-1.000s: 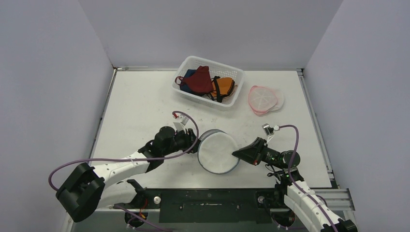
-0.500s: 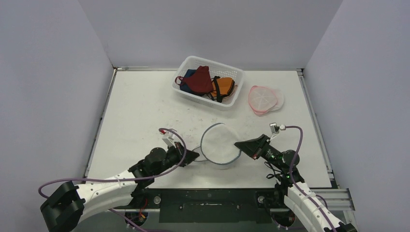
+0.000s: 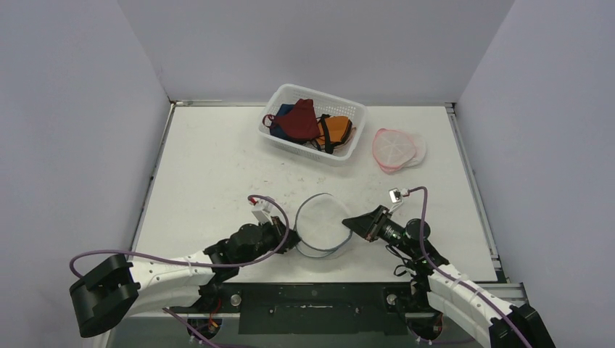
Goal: Unzip the laundry bag and remove the bra
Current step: Close the laundry bag at the center of the board.
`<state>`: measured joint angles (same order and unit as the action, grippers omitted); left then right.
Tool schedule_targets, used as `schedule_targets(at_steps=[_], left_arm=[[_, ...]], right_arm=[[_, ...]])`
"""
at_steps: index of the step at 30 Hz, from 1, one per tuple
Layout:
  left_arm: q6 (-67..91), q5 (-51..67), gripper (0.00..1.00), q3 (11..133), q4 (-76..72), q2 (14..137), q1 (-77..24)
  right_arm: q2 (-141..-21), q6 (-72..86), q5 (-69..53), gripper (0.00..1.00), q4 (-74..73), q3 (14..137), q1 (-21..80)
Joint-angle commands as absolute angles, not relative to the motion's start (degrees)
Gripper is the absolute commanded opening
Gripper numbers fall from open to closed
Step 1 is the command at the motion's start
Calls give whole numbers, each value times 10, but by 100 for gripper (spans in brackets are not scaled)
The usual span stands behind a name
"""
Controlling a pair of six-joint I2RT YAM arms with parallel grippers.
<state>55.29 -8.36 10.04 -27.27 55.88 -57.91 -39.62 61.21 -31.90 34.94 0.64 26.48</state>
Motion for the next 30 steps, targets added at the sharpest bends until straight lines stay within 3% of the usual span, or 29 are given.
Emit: schedule_targets(at_steps=[1,5,7,11,14,21,28,30], left_arm=[[542,-103,0,138,-317,572,-595],[542,-110,0,136,-293,562,-598],[544,-116,9,135,-269,552,-597],[557,-133,42,129,-215,517,-599],[563,-143,56,128,-177,485,-601],[581,-149,73,133,-86,406,-602],[600,-161,96,129,-58,347,-602],[602,-165,98,132,-70,348,-600]], right_arm=[[-424,595,-257,5,381,30,281],[-449,570,-249,5,359,37,286],[-454,556,-243,5,345,38,289],[-454,543,-238,5,332,35,293],[-452,541,-241,5,330,35,296],[-443,540,-239,5,322,38,299],[-447,539,-245,5,327,42,304],[-452,539,-245,5,329,42,307]])
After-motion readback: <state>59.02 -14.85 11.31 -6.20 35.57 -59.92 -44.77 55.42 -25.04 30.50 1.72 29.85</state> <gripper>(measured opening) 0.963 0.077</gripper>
